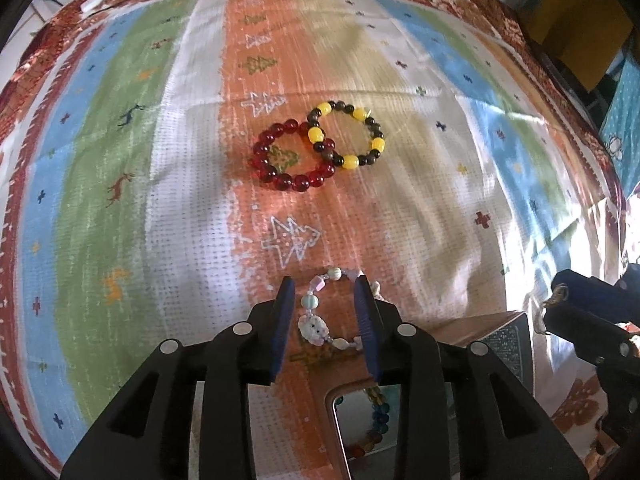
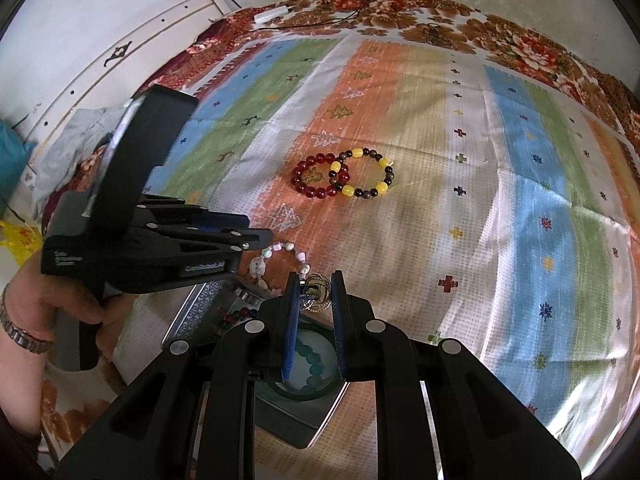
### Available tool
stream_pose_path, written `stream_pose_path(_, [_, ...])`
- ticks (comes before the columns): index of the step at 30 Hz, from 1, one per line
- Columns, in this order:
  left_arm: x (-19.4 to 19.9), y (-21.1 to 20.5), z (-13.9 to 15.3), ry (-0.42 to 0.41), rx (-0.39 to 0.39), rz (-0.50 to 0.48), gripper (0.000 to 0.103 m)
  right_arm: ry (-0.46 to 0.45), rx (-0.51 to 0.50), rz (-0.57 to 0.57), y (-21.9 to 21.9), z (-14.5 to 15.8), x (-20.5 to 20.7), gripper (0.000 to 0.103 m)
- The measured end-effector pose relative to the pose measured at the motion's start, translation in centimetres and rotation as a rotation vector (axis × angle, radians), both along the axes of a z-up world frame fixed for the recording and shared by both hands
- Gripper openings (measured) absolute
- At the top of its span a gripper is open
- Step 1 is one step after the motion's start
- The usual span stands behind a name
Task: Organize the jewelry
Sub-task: 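Hold the white bracelet and gold charm above the silver tin with both grippers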
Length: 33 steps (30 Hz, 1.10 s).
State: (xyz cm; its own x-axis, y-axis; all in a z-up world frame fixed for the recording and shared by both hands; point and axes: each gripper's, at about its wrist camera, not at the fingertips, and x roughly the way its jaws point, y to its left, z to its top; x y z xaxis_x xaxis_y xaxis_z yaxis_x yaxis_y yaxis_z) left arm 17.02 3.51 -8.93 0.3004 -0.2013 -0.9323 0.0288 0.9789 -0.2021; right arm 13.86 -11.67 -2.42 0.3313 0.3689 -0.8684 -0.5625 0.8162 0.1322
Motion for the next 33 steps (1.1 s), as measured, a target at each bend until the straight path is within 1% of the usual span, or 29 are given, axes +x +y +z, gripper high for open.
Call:
stream_pose_path(4, [0.9, -0.4, -1.2, 0.053, 0.008, -0.037, 0.035, 0.004, 0.003, -0.005, -0.1, 0.0, 0.3, 0.016])
stream_pose_path(6, [1.2, -0.6, -1.7, 0.069, 0.024, -0.049, 0.035, 0.005, 0.006, -0.007, -0.2, 0.0, 0.5, 0.016])
stream_pose_path(11, [1.8, -0.9, -2.4, 0.104, 0.014, -0.069, 0.035, 0.007, 0.014, -0.010, -0.4, 0.1, 0.7, 0.016])
stream_pose_path(20, [2.7, -1.2, -3.9, 0.167, 0.042, -0.095, 0.034, 0.014, 0.029, -0.013, -0.7, 0.4, 1.1, 0.016])
stream_pose_path(24, [3.2, -1.6, -4.2, 0.174, 0.073, -0.101, 0.023, 0.016, 0.034, -0.015, -0.8, 0.4, 1.2, 0.016])
stream_pose_path(26, [3.4, -1.7, -4.5, 0.175, 0.091, -0.104, 0.016, 0.017, 0.036, -0.014, -0.8, 0.4, 1.2, 0.016])
stream_pose_path(27, [3.4, -1.6, -4.5, 0.171, 0.103, -0.102, 0.009, 0.017, 0.035, -0.014, -0.8, 0.5, 1.2, 0.016])
stream_pose_path(33, [3.6, -0.8, -3.9, 0.128, 0.082, -0.074, 0.008, 0.023, 0.034, -0.005, -0.6, 0.4, 1.1, 0.016])
